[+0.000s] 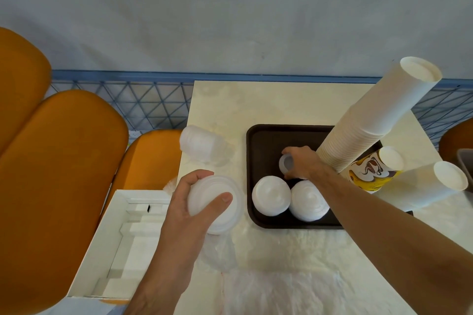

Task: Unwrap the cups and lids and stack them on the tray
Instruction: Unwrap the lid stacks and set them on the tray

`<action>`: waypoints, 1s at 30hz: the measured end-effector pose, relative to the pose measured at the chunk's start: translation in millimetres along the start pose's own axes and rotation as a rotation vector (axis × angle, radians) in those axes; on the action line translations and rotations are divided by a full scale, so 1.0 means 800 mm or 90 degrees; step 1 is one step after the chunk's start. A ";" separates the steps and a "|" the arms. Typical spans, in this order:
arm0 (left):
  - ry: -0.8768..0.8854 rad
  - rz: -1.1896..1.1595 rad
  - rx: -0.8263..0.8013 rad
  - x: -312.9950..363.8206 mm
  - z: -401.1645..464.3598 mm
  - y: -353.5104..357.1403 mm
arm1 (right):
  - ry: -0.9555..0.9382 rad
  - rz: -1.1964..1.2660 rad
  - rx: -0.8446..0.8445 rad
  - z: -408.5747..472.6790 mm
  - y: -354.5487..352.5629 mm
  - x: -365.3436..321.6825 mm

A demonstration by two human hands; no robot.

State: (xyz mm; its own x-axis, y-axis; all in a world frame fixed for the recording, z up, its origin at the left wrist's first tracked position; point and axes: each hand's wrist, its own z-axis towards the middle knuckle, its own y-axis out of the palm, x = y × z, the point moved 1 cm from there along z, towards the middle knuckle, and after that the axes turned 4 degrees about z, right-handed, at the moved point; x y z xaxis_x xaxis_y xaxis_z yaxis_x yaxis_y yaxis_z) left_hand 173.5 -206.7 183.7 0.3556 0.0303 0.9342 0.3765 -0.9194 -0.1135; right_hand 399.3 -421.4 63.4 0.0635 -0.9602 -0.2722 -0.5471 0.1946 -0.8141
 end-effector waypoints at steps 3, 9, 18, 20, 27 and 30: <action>0.000 -0.001 0.000 0.002 -0.001 0.001 | -0.021 0.020 -0.001 -0.007 -0.007 -0.004; 0.001 -0.056 -0.016 0.000 -0.003 0.006 | -0.147 0.394 0.132 -0.094 -0.079 -0.059; 0.045 -0.033 -0.064 0.022 -0.016 0.026 | -0.338 0.485 0.090 -0.244 -0.074 -0.118; 0.059 -0.010 -0.067 0.023 -0.018 0.029 | -0.328 0.482 0.129 -0.250 -0.068 -0.116; 0.046 -0.005 -0.078 0.025 -0.025 0.034 | -0.311 0.416 0.195 -0.263 -0.066 -0.110; 0.044 -0.015 -0.078 0.026 -0.025 0.034 | -0.307 0.497 0.188 -0.263 -0.066 -0.107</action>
State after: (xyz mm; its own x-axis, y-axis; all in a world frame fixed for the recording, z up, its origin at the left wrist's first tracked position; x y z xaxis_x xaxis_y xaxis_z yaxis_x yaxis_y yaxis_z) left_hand 173.9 -239.2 207.0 0.2858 0.0294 0.9578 0.2754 -0.9599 -0.0527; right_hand 247.0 -391.7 237.5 0.1430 -0.3663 -0.9194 -0.3524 0.8493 -0.3932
